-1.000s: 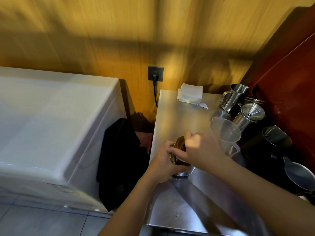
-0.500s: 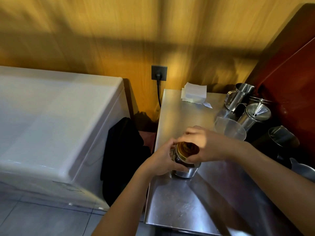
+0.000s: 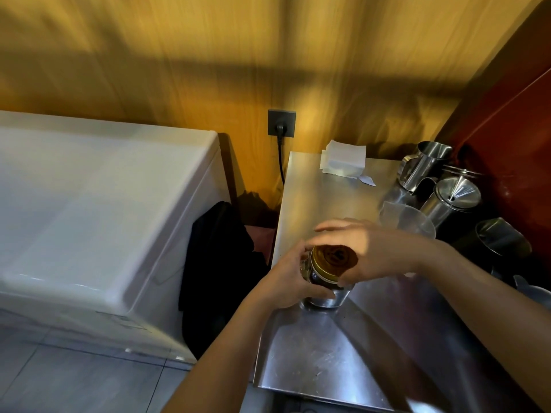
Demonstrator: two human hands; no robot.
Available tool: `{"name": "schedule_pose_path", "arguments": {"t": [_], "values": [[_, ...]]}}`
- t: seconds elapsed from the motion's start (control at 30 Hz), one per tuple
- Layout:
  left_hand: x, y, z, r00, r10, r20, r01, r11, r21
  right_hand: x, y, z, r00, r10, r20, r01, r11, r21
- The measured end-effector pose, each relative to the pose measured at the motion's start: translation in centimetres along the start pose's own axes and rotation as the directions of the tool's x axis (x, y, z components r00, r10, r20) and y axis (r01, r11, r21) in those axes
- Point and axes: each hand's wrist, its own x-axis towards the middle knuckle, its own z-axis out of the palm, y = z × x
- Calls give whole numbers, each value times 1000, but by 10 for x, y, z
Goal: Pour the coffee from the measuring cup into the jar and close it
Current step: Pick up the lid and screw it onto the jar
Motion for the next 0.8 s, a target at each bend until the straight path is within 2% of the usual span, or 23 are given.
{"name": "schedule_pose_path", "arguments": {"t": [0.07, 0.13, 0.2, 0.23, 0.3, 0.37, 0.43, 0.5, 0.57, 0.73, 0.8], "values": [[0, 0, 0, 1000, -1, 3, 1, 1000, 13, 2, 2, -1, 997, -82, -2, 82, 997, 13], [-1, 1, 1, 1000, 3, 1, -3, 999, 32, 3, 3, 2, 996, -65, -57, 63, 997, -33], [-1, 1, 1, 1000, 7, -3, -7, 999, 31, 3, 2, 7, 987, 20, -159, -59, 968, -242], [-2, 1, 0, 1000, 6, -1, -6, 1000, 31, 5, 2, 11, 973, 46, -224, -128, 921, -367], [-2, 0, 1, 1000, -1, 8, 1, 1000, 31, 8, 0, 21, 940, 86, -331, -248, 837, -488], [-2, 1, 1, 1000, -8, 14, 8, 999, 34, 8, 1, 24, 901, 113, -420, -316, 834, -453], [-2, 2, 0, 1000, -9, 21, 9, 1000, 29, 4, 9, 23, 900, 50, -434, -232, 896, -379], [-2, 3, -2, 999, 0, 38, 0, 1000, 0, 0, 14, 20, 953, -63, -295, -43, 940, -338], [-2, 4, -4, 998, 0, 65, 2, 1000, -17, -1, 14, 23, 969, -129, -211, 40, 925, -379], [-5, 7, -1, 1000, -11, 25, 10, 999, 32, -1, 1, 34, 934, -21, -357, -159, 871, -465], [-6, 7, 3, 999, -7, -40, 13, 991, 135, 3, -6, 42, 908, 12, -418, -215, 871, -442]]}}
